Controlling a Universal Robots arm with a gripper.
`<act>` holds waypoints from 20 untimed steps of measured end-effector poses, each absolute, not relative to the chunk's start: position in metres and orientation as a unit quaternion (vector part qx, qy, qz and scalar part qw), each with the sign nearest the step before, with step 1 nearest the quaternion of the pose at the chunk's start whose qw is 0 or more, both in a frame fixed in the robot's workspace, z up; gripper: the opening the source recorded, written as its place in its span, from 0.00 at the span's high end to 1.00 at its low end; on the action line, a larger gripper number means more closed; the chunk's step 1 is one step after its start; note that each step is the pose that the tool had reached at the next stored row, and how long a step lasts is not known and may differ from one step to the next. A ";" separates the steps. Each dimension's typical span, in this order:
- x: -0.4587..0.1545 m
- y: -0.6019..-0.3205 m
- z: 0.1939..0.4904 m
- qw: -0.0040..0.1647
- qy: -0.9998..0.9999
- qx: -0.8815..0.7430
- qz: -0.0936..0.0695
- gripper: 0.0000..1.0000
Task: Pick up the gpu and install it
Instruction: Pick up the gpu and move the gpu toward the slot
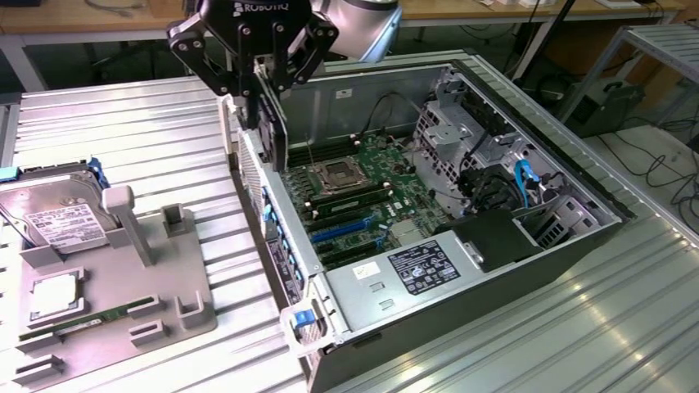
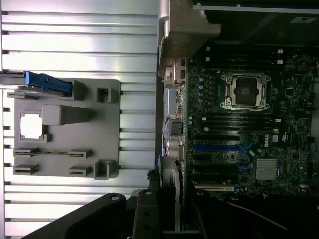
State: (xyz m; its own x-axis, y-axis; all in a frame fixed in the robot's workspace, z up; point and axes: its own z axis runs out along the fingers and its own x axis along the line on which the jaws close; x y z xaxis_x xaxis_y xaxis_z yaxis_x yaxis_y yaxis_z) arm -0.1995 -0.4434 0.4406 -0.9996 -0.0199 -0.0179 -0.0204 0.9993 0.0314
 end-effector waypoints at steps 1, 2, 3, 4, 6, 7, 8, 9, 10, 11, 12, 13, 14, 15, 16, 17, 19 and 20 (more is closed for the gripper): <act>-0.199 -0.443 0.441 0.009 1.000 -0.010 0.016 0.72; -0.198 -0.443 0.441 0.009 1.000 -0.010 0.016 0.72; -0.197 -0.443 0.441 0.009 1.000 -0.010 0.016 0.72; -0.195 -0.443 0.441 0.009 1.000 -0.010 0.016 0.72; -0.194 -0.443 0.440 0.009 1.000 -0.010 0.016 0.72; -0.193 -0.443 0.440 0.009 1.000 -0.010 0.016 0.72; -0.192 -0.443 0.440 0.009 1.000 -0.010 0.016 0.72; -0.191 -0.443 0.440 0.009 1.000 -0.010 0.016 0.72; -0.190 -0.443 0.440 0.009 1.000 -0.010 0.016 0.72; -0.189 -0.443 0.440 0.009 1.000 -0.010 0.016 0.72; -0.188 -0.443 0.440 0.009 1.000 -0.010 0.016 0.72; -0.187 -0.443 0.440 0.009 1.000 -0.010 0.016 0.72; -0.186 -0.443 0.440 0.009 1.000 -0.010 0.016 0.72; -0.185 -0.443 0.440 0.009 1.000 -0.010 0.016 0.72; -0.185 -0.443 0.440 0.009 1.000 -0.010 0.016 0.72; -0.184 -0.443 0.440 0.009 1.000 -0.010 0.016 0.72; -0.182 -0.443 0.440 0.009 1.000 -0.010 0.016 0.72; -0.181 -0.443 0.440 0.009 1.000 -0.010 0.016 0.72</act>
